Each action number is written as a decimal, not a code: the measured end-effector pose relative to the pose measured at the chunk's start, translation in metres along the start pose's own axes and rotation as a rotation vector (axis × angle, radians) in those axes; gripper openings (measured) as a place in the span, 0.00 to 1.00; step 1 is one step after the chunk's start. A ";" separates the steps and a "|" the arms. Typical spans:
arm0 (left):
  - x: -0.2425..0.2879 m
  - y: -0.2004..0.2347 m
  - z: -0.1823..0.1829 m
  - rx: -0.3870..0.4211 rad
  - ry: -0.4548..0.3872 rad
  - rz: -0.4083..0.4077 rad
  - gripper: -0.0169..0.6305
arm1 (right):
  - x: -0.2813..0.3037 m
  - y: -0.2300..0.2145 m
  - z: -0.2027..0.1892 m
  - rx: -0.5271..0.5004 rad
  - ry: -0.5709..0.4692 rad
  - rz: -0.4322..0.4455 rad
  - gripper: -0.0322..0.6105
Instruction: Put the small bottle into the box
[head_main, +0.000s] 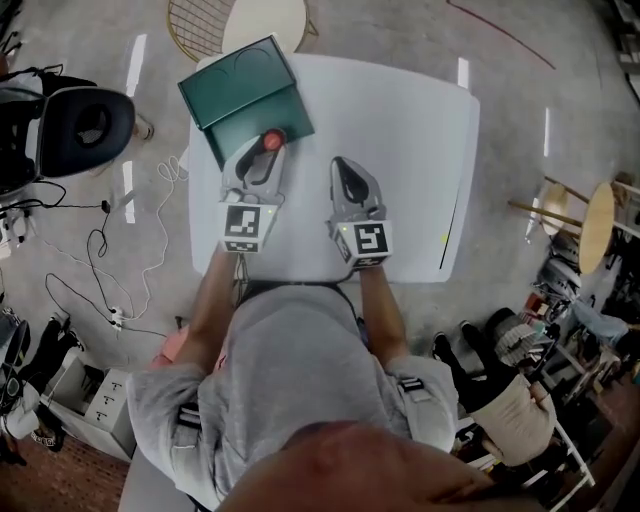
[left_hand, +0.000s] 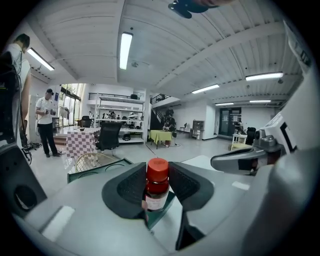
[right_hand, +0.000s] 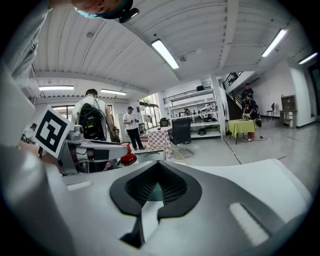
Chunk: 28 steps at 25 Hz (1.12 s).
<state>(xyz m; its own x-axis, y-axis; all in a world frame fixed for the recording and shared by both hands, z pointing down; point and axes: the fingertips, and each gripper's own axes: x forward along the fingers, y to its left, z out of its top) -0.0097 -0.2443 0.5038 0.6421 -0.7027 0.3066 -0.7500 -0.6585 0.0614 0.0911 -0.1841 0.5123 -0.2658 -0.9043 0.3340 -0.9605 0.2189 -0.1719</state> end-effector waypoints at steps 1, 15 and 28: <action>0.005 -0.001 -0.003 -0.002 0.005 -0.006 0.25 | 0.002 -0.002 -0.002 0.004 0.004 0.000 0.05; 0.053 -0.005 -0.037 0.004 0.048 -0.027 0.25 | 0.012 -0.045 -0.030 0.046 0.058 -0.044 0.05; 0.079 -0.018 -0.060 0.000 0.082 -0.037 0.25 | 0.002 -0.068 -0.044 0.059 0.073 -0.063 0.05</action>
<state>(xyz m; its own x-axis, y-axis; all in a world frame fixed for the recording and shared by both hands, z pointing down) 0.0456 -0.2720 0.5836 0.6543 -0.6531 0.3812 -0.7260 -0.6837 0.0746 0.1524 -0.1851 0.5655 -0.2122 -0.8861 0.4121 -0.9696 0.1382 -0.2021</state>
